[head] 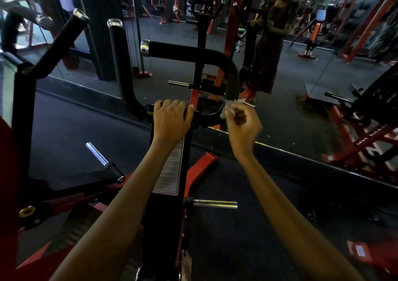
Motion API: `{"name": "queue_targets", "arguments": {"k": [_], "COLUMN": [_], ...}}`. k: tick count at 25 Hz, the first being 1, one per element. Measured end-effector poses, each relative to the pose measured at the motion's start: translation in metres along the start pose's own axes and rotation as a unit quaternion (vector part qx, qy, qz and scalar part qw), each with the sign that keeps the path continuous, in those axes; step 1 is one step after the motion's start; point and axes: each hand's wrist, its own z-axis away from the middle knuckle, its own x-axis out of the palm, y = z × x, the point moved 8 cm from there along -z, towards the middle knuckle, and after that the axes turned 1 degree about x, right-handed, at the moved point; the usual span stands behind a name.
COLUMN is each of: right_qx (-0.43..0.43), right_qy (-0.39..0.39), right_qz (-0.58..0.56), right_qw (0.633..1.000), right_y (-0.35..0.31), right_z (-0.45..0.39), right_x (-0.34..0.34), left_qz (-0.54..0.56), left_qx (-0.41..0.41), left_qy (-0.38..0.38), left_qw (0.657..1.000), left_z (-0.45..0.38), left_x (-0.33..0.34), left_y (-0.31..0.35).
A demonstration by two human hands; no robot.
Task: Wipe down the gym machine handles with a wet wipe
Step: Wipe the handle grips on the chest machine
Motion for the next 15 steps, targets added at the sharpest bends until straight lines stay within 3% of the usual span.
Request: {"name": "queue_targets", "arguments": {"k": [4, 9, 15], "right_qx": [-0.140, -0.201, -0.120], "right_qy": [-0.009, -0.047, -0.137], "right_qz": [0.106, 0.204, 0.292], "right_qw": [0.984, 0.957, 0.939], "right_y": [-0.026, -0.058, -0.039], "right_z": [-0.019, -0.091, -0.028], "right_x": [0.005, 0.038, 0.033], "left_qz": [0.006, 0.009, 0.000], "left_qx": [0.000, 0.003, 0.003], "left_qy": [-0.012, -0.039, -0.043], "left_qw": [1.000, 0.999, 0.999], "left_z": [-0.001, -0.001, -0.001], "left_x": [-0.001, 0.000, 0.000], "left_y": [-0.002, -0.001, -0.001]}}
